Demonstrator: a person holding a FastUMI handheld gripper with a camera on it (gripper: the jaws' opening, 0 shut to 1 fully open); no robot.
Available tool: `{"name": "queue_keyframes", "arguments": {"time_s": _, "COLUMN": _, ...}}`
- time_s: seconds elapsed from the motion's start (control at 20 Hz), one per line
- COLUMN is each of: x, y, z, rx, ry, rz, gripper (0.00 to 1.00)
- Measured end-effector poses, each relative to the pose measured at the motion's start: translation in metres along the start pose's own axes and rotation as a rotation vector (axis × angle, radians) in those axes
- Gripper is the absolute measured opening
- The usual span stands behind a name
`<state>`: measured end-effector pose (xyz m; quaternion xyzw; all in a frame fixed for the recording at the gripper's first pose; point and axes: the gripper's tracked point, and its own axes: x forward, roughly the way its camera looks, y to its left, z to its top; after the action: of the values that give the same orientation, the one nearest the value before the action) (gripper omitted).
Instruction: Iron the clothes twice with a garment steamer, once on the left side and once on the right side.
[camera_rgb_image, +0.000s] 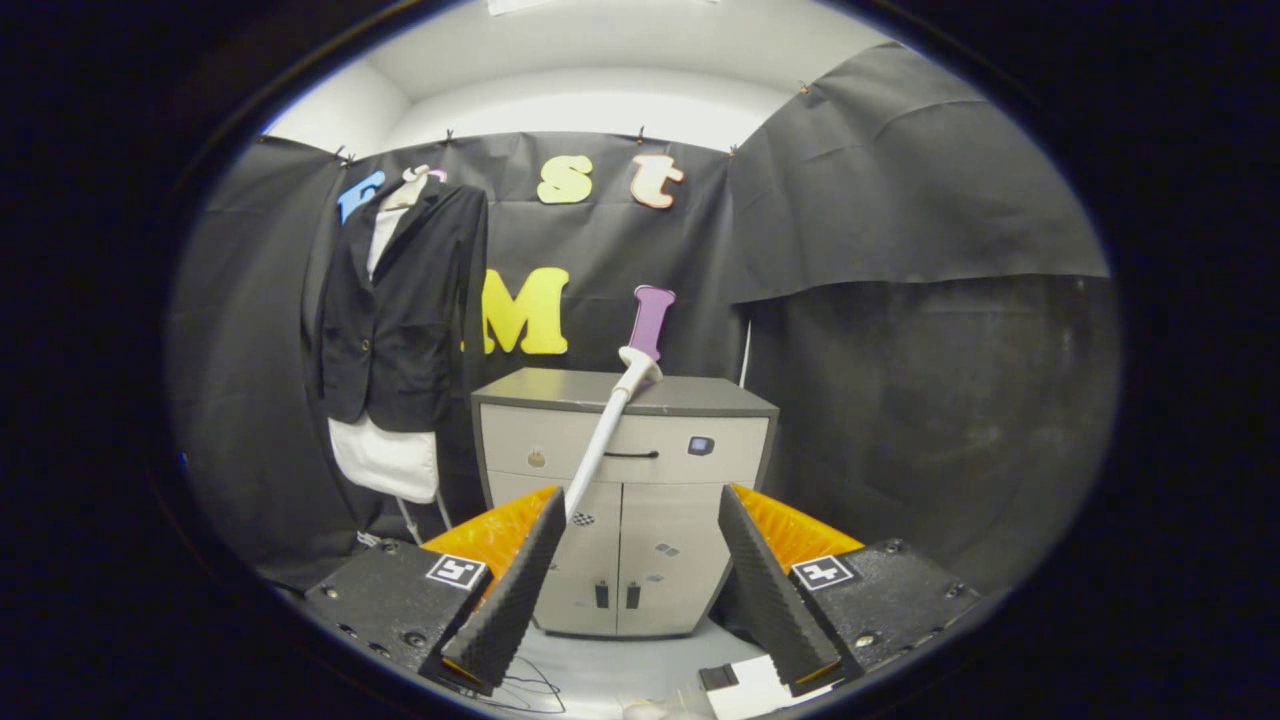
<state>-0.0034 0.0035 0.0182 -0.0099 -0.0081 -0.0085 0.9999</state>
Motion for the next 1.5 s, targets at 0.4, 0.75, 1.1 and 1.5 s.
{"name": "queue_keyframes", "arguments": {"time_s": 0.4, "x": 0.037, "y": -0.011, "z": 0.040, "rx": 0.064, "ry": 0.013, "rz": -0.029, "gripper": 0.96}}
{"name": "queue_keyframes", "arguments": {"time_s": 0.75, "x": 0.134, "y": -0.031, "z": 0.088, "rx": 0.070, "ry": 0.067, "rz": -0.014, "gripper": 0.96}}
{"name": "queue_keyframes", "arguments": {"time_s": 1.1, "x": 0.272, "y": -0.022, "z": 0.101, "rx": 0.108, "ry": 0.185, "rz": 0.082, "gripper": 0.96}}
{"name": "queue_keyframes", "arguments": {"time_s": 1.5, "x": 0.397, "y": 0.008, "z": 0.090, "rx": 0.115, "ry": 0.292, "rz": 0.202, "gripper": 0.95}}
